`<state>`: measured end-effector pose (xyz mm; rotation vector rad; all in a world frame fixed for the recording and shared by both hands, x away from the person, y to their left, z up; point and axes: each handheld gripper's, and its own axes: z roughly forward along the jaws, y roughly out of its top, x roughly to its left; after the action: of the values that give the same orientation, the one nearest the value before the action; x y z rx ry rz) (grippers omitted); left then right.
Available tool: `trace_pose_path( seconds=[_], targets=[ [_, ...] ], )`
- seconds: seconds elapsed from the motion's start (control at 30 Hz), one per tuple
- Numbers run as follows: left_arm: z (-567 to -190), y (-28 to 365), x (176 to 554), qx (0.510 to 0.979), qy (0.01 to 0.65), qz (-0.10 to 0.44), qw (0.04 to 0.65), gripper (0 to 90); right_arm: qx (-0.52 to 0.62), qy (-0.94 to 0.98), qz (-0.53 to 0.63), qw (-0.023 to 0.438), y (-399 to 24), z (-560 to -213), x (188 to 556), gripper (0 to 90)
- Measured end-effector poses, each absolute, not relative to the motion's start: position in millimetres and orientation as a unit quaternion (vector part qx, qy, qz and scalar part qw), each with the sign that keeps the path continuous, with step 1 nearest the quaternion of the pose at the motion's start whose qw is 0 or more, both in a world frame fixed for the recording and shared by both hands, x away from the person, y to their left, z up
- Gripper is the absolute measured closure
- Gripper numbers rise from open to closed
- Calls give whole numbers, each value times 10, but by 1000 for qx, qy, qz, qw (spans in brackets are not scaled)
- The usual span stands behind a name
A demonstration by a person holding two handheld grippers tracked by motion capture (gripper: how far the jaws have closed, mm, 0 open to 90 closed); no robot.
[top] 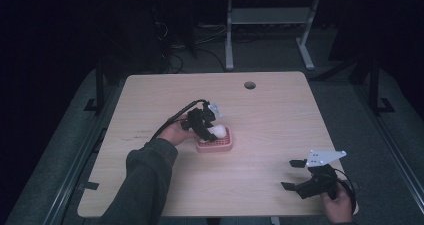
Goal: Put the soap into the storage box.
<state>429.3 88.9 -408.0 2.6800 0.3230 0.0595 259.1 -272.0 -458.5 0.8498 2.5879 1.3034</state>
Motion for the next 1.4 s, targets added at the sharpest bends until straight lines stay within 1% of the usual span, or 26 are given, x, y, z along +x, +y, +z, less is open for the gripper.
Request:
trace_pose_path(
  seconds=[0.23, 1.4],
  targets=[
    [-4144, 844, 4318, 969, 120, 18, 213, 494, 281, 855, 431, 62, -2724, -4581, 2592, 142],
    [-4213, 757, 4312, 973, 117, 26, 199, 494, 281, 855, 432, 60, -2715, -4585, 2592, 141]
  ],
)
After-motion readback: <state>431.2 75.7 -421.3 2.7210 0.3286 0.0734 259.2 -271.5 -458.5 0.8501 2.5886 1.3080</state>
